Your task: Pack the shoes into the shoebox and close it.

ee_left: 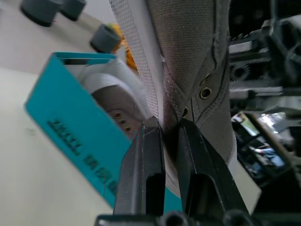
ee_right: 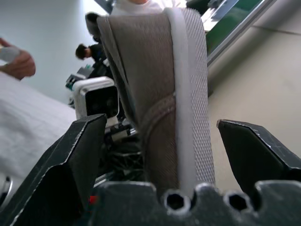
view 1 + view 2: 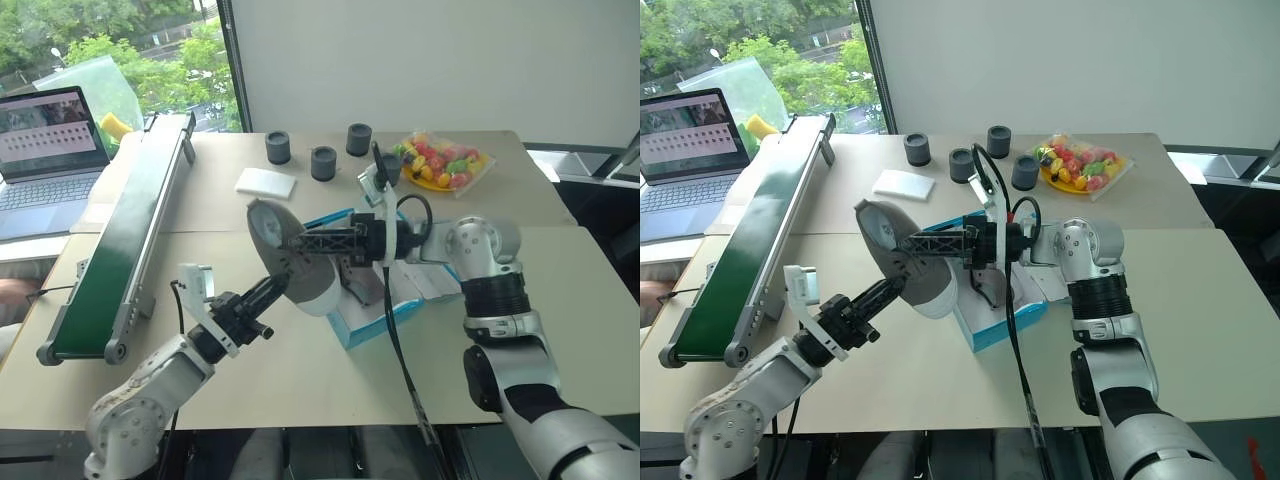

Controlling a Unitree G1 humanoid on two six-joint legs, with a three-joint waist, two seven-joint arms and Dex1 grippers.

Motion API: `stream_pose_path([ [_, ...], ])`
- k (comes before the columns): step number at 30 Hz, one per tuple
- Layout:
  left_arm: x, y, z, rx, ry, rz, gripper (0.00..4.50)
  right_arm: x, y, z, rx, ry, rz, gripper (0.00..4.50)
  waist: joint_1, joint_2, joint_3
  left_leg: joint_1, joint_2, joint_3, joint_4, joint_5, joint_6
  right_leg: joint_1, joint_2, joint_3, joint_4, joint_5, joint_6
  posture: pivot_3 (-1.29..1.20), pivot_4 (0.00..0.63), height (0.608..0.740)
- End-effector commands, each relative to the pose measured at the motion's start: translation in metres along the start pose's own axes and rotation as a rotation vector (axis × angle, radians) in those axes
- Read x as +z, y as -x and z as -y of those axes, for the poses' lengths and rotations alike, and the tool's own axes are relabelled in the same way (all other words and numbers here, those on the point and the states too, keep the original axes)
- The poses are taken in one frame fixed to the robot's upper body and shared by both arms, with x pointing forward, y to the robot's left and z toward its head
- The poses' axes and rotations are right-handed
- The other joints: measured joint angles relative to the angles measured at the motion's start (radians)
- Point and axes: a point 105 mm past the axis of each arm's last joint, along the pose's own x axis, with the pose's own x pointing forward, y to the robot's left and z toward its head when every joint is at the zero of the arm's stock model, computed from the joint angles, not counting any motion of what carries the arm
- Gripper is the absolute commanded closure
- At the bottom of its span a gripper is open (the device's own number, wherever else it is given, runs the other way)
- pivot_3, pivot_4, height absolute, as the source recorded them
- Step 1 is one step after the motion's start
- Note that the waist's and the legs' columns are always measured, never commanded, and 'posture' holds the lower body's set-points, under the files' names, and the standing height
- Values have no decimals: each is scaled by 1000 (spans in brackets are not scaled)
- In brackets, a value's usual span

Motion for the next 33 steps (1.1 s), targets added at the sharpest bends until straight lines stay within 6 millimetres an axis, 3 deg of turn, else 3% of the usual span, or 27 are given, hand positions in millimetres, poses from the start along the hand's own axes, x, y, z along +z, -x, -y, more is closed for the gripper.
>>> stream_pose_path([
  [1, 10, -2, 9, -45, -17, 10, 4496, 1, -6, -11, 61, 45, -19, 0, 1, 0, 0, 0, 0, 0, 0, 0, 0, 0, 0, 0, 0, 0, 0, 0, 150, 740],
  [6, 3, -4, 10, -35, -28, -25, 4496, 6, -8, -7, 55, -9, 18, 0, 4, 0, 0, -1, 0, 0, 0, 0, 0, -1, 0, 0, -1, 0, 0, 0, 150, 740],
  [9, 0, -3, 9, -25, -30, -35, 4500, 10, -8, -6, 53, -27, 47, 762, 6, 0, 0, -1, 0, 1, 0, 0, 0, -1, 0, 1, -1, 0, 0, 0, 150, 740],
  [18, -4, -1, 4, 15, -77, -61, 4500, 14, -11, -4, 40, -39, 64, 3847, 6, 0, 0, -1, 0, 2, 0, 0, 0, -1, 0, 1, -1, 0, 0, 0, 150, 740],
  [24, 3, -4, -3, 69, -168, -43, 4500, 15, -16, -6, 25, -28, 72, 4026, 6, 0, 0, -1, 0, 2, 0, 0, 0, -1, 0, 2, 0, 0, 0, 0, 150, 740],
  [26, 5, -4, -4, 80, -189, -34, 3530, 18, -17, -7, 19, -31, 92, 4028, 6, 0, 0, -1, 0, 2, 0, 0, 0, -1, 0, 2, 0, 0, 0, 0, 150, 740],
  [28, 3, -4, -3, 78, -221, -49, 2859, 21, -18, -5, -2, -35, 121, 4028, 6, 0, 0, -1, 0, 2, 0, 0, 0, -1, 0, 2, -1, 0, 0, 0, 150, 740],
  [31, -4, -1, 0, 77, -338, -122, 1794, 47, -10, 16, -157, -39, 276, 4028, 3, 0, 0, -1, 0, 2, -1, 0, 0, -2, 0, 2, 0, 0, 0, 0, 150, 740],
  [33, -7, 2, 4, 60, -396, -159, 1794, 61, -1, 26, -243, -47, 349, 4028, 3, 0, 0, 0, 0, 4, -1, 0, 0, -3, 0, 4, 1, 0, 0, 0, 150, 740],
])
